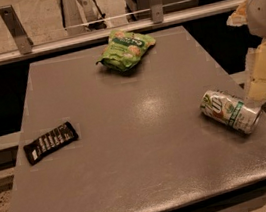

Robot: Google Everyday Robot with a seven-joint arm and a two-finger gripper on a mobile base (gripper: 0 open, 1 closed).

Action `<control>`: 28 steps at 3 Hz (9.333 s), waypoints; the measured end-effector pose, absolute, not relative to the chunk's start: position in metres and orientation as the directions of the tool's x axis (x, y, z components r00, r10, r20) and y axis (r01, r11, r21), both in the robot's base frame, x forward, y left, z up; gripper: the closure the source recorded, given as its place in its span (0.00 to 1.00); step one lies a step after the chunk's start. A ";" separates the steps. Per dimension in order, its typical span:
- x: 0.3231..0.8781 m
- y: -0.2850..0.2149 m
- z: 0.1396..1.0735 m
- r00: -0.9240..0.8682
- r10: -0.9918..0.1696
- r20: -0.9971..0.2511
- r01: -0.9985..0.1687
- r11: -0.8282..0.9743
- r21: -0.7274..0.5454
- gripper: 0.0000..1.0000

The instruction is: Move green rice chip bag near 7up can

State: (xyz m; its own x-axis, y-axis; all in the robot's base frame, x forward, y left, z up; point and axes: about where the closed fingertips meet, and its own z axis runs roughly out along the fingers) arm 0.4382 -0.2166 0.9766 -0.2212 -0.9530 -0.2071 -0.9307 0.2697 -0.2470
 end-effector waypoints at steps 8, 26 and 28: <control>0.698 -0.024 0.893 -0.163 -0.720 -0.674 -0.865 0.433 -0.254 0.00; 0.518 -0.094 0.891 -0.624 -0.733 -0.272 -0.758 0.652 -0.020 0.38; 0.514 -0.104 0.886 -0.645 -0.722 -0.250 -0.741 0.671 -0.026 0.00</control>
Offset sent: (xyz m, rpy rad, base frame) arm 0.0115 0.0086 -0.0063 0.0598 -0.0160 0.0259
